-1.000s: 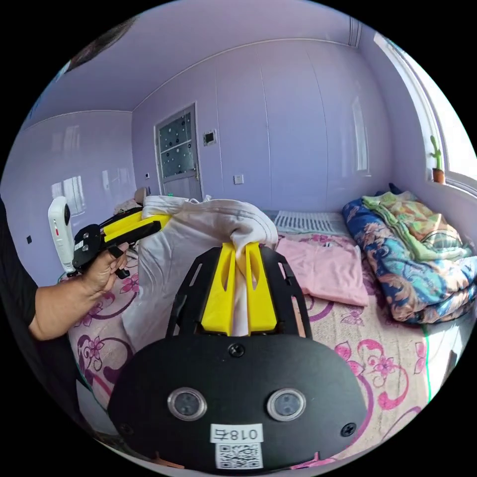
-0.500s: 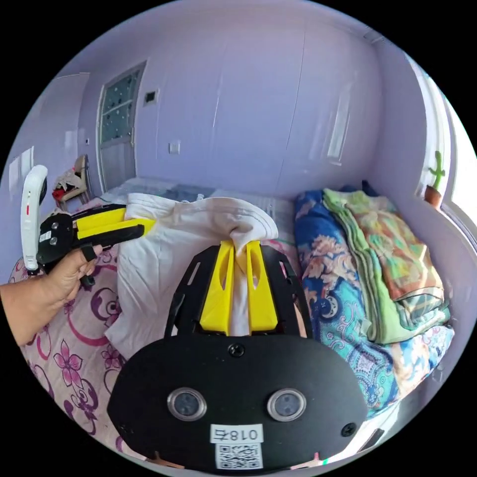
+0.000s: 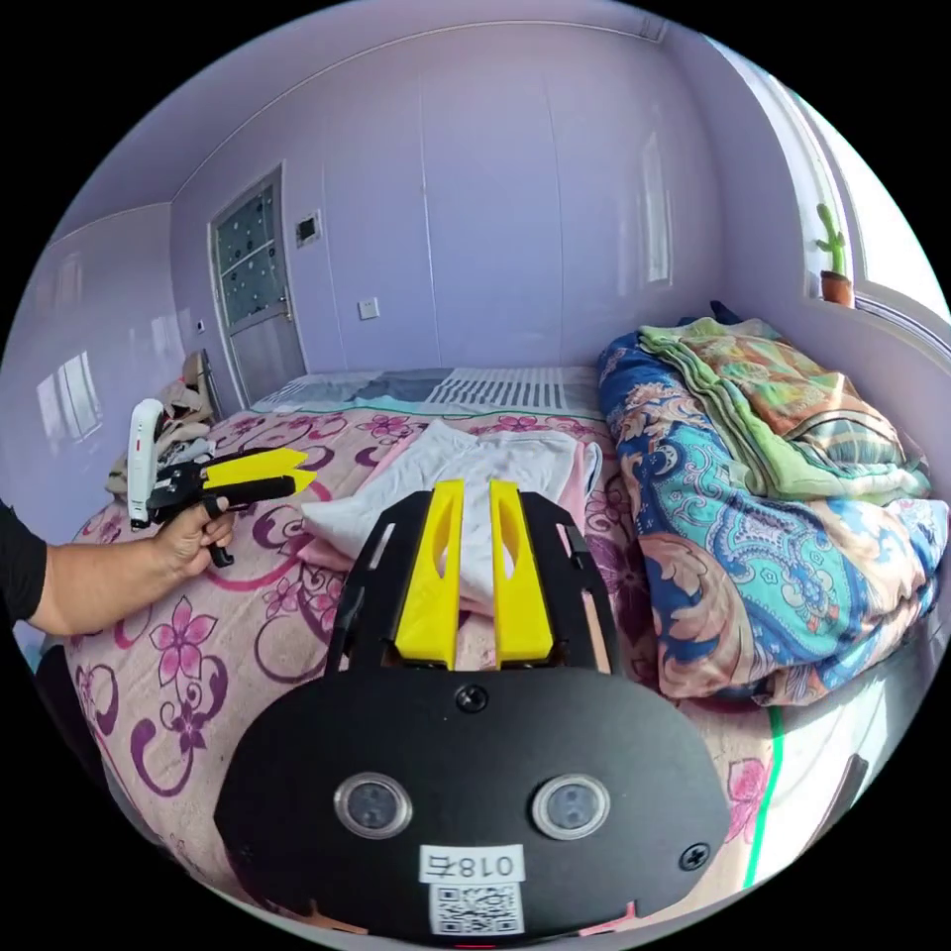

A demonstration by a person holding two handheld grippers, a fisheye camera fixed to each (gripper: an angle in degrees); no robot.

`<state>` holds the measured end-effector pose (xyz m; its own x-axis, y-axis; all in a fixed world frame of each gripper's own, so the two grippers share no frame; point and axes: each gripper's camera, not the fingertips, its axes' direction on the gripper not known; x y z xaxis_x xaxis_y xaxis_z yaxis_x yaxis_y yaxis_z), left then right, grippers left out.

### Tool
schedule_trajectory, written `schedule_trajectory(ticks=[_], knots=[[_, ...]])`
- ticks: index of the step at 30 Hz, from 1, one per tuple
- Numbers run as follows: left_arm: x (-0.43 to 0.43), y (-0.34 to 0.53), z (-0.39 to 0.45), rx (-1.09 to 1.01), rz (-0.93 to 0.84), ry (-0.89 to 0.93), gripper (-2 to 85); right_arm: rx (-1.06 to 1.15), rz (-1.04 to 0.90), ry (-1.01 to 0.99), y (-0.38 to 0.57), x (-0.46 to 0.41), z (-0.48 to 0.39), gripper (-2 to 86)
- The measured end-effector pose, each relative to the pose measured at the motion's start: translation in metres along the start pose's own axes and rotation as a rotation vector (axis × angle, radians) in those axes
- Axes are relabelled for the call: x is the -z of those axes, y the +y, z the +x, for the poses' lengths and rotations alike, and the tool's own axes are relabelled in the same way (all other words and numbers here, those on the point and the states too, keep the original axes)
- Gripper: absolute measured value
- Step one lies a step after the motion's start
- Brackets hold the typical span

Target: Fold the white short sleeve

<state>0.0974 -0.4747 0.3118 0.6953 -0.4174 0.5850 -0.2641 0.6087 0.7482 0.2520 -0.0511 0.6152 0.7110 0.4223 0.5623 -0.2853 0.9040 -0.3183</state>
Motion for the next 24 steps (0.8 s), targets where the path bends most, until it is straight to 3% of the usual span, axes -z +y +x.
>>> schedule_trajectory(ticks=[6,11,14,19,24], knots=[[0.025,0.006,0.069,-0.252,0.071,-0.082,10.7,0.403,-0.251,0.119,0.009,-0.040,-0.049,8.4],[-0.011,-0.008,0.124,-0.686,-0.110,-0.083,13.6,0.694,-0.445,0.200,0.000,-0.091,-0.065,9.1],[-0.047,-0.015,0.151,-0.832,-0.226,-0.092,12.0,0.787,-0.589,0.185,-0.005,-0.126,-0.064,6.7],[-0.072,-0.009,0.179,-0.947,-0.244,-0.192,1.5,0.896,-0.629,0.185,-0.016,-0.148,-0.060,1.3],[-0.055,0.000,0.190,-0.932,-0.194,-0.149,0.0,0.991,-0.587,0.315,-0.017,-0.136,-0.055,1.0]])
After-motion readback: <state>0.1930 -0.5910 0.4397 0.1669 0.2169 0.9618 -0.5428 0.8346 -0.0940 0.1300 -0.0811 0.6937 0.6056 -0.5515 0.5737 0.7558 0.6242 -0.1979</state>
